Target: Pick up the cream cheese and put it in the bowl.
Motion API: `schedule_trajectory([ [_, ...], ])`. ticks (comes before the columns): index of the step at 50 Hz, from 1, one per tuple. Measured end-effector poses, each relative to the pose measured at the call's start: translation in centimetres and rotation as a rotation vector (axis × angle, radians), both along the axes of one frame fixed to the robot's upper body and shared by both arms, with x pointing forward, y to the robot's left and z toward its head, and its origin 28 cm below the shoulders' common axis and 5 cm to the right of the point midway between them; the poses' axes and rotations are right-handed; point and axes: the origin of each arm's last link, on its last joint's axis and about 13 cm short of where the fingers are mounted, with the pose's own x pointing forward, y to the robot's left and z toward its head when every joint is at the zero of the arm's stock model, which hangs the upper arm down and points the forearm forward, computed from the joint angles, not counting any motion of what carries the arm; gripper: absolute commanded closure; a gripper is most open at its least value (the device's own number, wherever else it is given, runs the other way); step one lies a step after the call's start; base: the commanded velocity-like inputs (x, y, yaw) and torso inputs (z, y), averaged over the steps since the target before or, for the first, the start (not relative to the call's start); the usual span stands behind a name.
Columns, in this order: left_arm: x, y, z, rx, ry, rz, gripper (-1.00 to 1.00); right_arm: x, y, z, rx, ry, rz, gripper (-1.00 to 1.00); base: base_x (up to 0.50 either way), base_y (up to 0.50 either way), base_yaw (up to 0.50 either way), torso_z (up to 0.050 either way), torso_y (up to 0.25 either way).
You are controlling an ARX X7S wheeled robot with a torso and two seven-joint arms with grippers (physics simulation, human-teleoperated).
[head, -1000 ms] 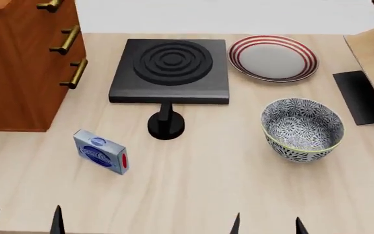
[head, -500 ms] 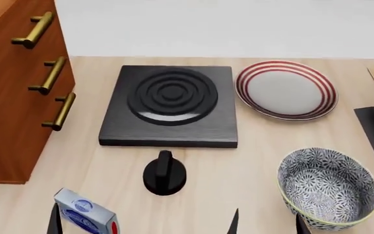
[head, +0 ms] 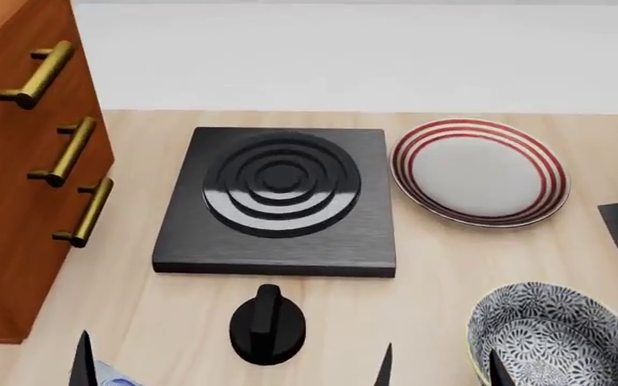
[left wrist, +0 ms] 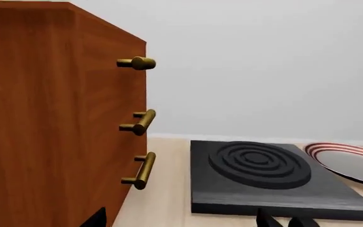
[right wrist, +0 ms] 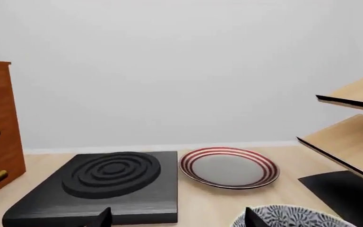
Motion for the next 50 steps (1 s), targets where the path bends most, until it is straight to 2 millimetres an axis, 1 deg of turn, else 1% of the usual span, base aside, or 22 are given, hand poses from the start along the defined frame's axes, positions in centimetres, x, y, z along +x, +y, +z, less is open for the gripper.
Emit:
schedule_trajectory([
  [11, -0.2, 0.1, 0.2, -0.003, -0.008, -0.001, -1.0, -0.2, 0.0, 0.2, -0.009, -0.01, 0.001, -1.0, 0.47, 0.0, 0.0, 0.0, 0.0],
  [22, -0.2, 0.3, 0.7, -0.012, -0.013, -0.014, -1.0, -0.3, 0.0, 0.7, -0.026, -0.028, 0.002, -1.0, 0.03, 0.0, 0.0, 0.0, 0.0],
  [28, 0.1, 0.8, 2.4, -0.023, -0.024, -0.019, -1.0, -0.4, -0.2, 1.7, -0.046, -0.036, 0.0, -1.0, 0.0, 0.0, 0.0, 0.0, 0.0],
  [37, 0.3, 1.5, 5.3, -0.028, -0.073, -0.008, -1.0, -0.1, -0.6, 4.5, -0.055, -0.072, -0.004, -1.0, 0.0, 0.0, 0.0, 0.0, 0.0],
  [44, 0.1, 1.8, 7.5, -0.01, -0.121, 0.011, -1.0, 0.2, -0.9, 6.3, -0.054, -0.107, -0.012, -1.0, 0.0, 0.0, 0.0, -0.006, -0.232],
  [50, -0.4, 1.9, 8.7, 0.006, -0.153, 0.018, -1.0, 0.3, -1.2, 7.2, -0.05, -0.128, -0.02, -1.0, 0.0, 0.0, 0.0, -0.008, -0.25],
])
